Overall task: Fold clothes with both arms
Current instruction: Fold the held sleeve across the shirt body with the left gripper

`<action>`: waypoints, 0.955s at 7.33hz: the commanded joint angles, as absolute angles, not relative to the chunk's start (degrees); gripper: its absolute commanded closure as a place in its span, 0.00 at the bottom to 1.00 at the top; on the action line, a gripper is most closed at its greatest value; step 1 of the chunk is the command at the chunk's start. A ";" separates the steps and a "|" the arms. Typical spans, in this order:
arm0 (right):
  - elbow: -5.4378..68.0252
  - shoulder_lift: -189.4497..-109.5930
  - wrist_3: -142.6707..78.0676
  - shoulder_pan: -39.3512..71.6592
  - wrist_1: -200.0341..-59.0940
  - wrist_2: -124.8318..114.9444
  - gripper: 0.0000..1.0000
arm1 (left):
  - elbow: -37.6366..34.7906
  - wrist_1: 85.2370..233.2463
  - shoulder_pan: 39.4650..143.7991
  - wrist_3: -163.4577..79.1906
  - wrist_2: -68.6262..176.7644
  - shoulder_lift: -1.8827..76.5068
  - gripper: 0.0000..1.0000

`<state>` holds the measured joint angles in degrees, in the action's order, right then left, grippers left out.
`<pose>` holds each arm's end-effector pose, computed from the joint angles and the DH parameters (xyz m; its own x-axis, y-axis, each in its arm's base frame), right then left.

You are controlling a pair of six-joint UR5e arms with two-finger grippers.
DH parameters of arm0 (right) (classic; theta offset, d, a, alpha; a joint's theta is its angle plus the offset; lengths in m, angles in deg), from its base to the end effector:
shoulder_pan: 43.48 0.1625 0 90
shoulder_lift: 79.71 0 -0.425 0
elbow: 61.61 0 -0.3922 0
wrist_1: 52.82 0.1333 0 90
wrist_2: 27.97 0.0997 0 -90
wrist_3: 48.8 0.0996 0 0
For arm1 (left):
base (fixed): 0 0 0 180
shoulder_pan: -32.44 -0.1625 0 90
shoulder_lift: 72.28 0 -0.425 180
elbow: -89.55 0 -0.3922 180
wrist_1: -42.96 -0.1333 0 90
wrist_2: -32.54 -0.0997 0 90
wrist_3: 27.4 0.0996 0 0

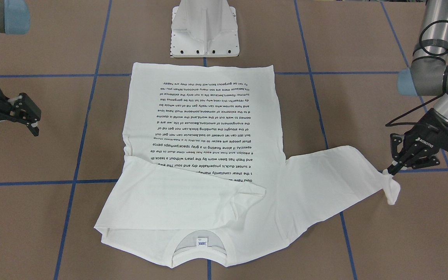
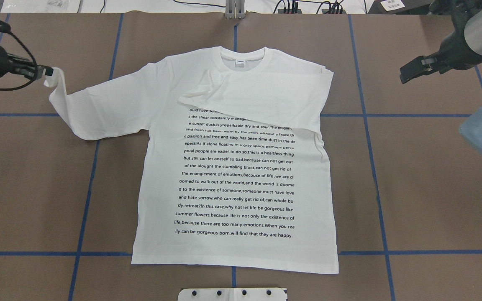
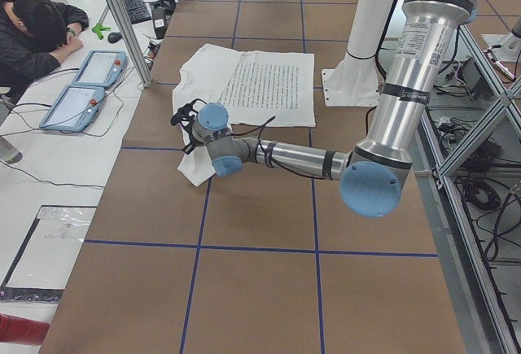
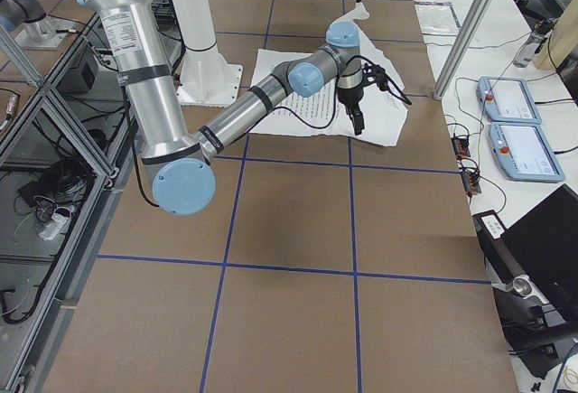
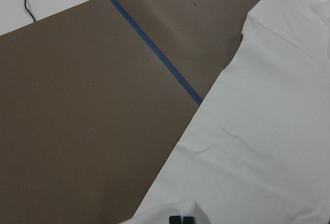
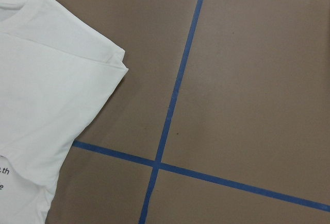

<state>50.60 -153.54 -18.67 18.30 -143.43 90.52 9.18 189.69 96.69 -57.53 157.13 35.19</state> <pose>-0.1884 -0.5324 0.3353 0.7379 -0.2325 0.6336 0.0039 0.9402 0.3405 0.2059 -0.6035 0.4596 0.5423 0.5146 -0.6642 0.0990 0.7458 0.6587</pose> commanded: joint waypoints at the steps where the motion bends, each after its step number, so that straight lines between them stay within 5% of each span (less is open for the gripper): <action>1: 50.62 -153.54 -18.48 18.22 -143.43 90.60 0.00 | 9.21 180.98 96.51 -64.89 156.90 45.36 1.00; 7: 50.36 -153.28 -18.39 18.31 -143.43 90.51 0.00 | 6.58 180.42 81.34 -106.01 142.62 65.23 1.00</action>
<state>50.41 -153.37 -18.40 18.27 -143.43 90.54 7.29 180.43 86.38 -97.49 148.26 61.02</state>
